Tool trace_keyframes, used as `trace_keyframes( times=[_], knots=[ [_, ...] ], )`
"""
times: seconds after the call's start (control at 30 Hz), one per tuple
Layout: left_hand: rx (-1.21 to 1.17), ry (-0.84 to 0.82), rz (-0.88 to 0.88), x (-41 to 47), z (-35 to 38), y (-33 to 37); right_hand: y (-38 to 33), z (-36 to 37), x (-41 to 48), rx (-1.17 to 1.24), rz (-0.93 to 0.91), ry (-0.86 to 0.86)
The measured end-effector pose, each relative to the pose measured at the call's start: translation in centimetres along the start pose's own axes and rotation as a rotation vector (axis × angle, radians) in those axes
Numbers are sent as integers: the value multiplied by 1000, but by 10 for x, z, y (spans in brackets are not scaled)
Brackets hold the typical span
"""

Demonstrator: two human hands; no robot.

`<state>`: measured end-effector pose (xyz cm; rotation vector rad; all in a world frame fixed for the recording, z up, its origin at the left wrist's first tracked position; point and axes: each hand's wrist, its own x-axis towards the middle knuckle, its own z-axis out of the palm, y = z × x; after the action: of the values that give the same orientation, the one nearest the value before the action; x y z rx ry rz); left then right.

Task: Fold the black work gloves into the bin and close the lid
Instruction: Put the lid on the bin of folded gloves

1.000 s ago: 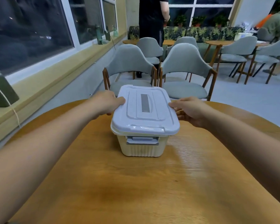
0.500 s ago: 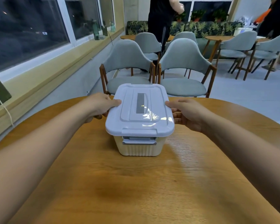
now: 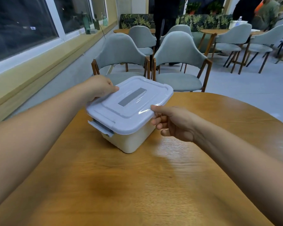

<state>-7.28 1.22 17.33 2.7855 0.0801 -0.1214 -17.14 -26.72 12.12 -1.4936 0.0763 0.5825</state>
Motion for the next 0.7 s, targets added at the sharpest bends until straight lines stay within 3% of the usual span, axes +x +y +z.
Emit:
trace_keyframes(
  times=[0.2,0.47,0.7],
  knots=[
    [208,10,96,20,1,27,10,23,-5,26,-2,-34],
    [309,93,177,39,19,62,19,74,0,81,-35,-31],
    [216,103,226,44,27,84,18,99,6,115,-41,2]
  ],
)
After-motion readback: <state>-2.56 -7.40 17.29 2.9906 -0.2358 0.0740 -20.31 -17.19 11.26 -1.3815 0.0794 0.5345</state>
